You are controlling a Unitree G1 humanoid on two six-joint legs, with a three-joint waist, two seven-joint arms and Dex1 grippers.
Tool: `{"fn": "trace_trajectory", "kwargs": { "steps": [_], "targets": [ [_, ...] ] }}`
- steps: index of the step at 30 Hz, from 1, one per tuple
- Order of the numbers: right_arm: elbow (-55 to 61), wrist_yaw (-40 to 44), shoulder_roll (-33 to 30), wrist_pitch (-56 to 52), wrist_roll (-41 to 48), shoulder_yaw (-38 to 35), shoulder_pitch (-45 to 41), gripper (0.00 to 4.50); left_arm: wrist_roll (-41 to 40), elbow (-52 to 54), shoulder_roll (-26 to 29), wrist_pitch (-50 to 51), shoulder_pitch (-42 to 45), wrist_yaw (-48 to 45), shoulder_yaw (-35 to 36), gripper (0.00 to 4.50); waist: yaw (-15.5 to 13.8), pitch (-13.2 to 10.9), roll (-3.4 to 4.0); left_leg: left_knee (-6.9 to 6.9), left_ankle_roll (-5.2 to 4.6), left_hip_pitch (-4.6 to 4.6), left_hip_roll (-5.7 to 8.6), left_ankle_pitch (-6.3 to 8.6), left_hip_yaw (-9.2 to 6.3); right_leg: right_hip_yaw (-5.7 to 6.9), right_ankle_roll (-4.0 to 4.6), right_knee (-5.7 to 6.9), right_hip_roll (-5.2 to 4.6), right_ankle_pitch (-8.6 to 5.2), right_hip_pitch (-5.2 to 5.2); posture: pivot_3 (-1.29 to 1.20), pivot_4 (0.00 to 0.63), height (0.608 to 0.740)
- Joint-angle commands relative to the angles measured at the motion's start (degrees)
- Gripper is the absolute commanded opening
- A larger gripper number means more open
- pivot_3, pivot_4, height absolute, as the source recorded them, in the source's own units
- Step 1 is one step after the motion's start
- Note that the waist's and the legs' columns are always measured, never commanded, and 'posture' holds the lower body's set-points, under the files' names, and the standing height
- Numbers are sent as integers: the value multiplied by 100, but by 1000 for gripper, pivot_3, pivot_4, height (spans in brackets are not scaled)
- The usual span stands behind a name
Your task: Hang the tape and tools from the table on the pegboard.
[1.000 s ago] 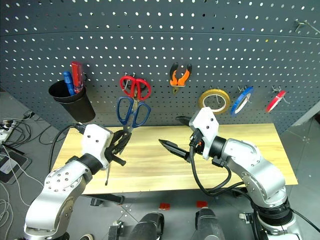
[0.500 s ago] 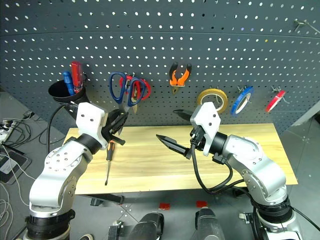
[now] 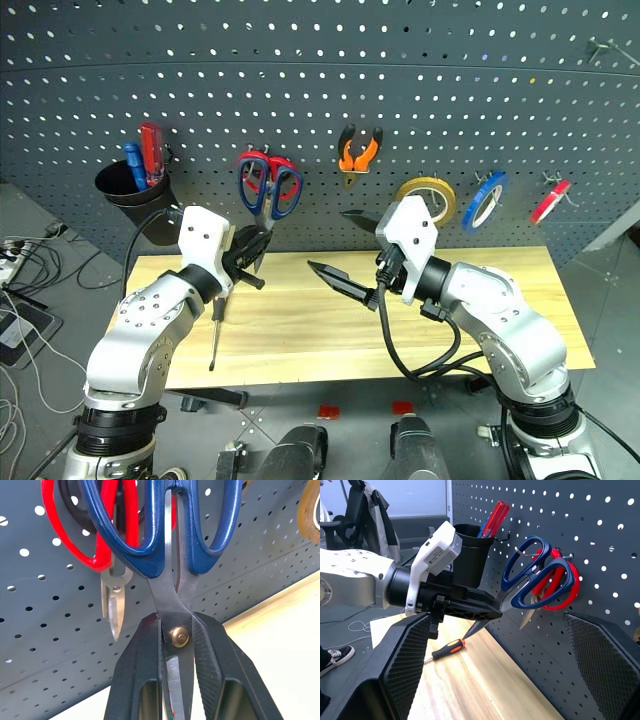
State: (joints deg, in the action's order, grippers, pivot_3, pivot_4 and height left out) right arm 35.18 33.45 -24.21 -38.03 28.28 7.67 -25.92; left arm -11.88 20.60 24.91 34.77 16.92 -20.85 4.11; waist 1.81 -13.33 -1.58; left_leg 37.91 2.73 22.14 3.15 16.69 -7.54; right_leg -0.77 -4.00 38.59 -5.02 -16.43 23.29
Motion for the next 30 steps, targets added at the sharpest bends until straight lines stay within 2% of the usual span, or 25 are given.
{"fn": "trace_trajectory", "kwargs": {
  "steps": [1, 6, 10, 14, 18, 24, 30],
  "targets": [
    [168, -28, 30, 99, 31, -16, -64, 4500, -92, 190, 18, -70, 7, -44, 121, 1742, -2, 0, 0, 1, 0, 0, -1, 0, 0, 0, 0, 0, 0, 0, 0, -17, 228, 740],
    [124, -108, 61, -35, 43, 14, -32, 4500, -97, 241, -6, 100, -186, 133, 231, 3228, -1, 0, 0, 2, 0, 0, 0, 0, 0, -1, 0, 3, -1, 0, -1, -16, 229, 740],
    [112, -318, 86, -484, 33, 188, 15, 4500, -194, 146, -25, 508, -725, 312, 600, 4368, 18, -2, 2, 0, 0, -3, -4, 0, 2, -5, 0, 3, 0, 0, 0, -16, 233, 740],
    [168, -723, 173, -1438, -33, 756, -85, 4500, -207, -283, 6, 1116, -1216, 608, 1140, 4368, 30, -15, 7, -2, -4, -4, -10, 2, 1, -4, 1, 4, 3, 0, 2, -9, 252, 740],
    [59, -1055, 538, -2296, 104, 1029, -295, 4500, -186, -845, 183, 1416, -1161, 665, 1382, 4368, 0, -65, 6, 3, -24, -4, -5, 13, -6, 2, 1, 16, 2, 0, 2, 1, 273, 740],
    [-372, -1370, 1191, -2977, 24, 1202, -698, 4500, -313, -2591, 454, 1325, -334, 382, 1519, 4368, -24, -129, -8, 2, -23, -2, 5, 12, -17, 14, 1, 16, -4, 0, 3, 14, 292, 740],
    [-494, -1391, 1449, -3156, 33, 1252, -1096, 4500, -87, -4337, 635, 714, 521, 93, 1202, 4368, 6, -202, -10, -2, -22, 4, 2, 11, -13, 9, 2, 23, -4, 0, 20, 0, 320, 740]
  ]
}}
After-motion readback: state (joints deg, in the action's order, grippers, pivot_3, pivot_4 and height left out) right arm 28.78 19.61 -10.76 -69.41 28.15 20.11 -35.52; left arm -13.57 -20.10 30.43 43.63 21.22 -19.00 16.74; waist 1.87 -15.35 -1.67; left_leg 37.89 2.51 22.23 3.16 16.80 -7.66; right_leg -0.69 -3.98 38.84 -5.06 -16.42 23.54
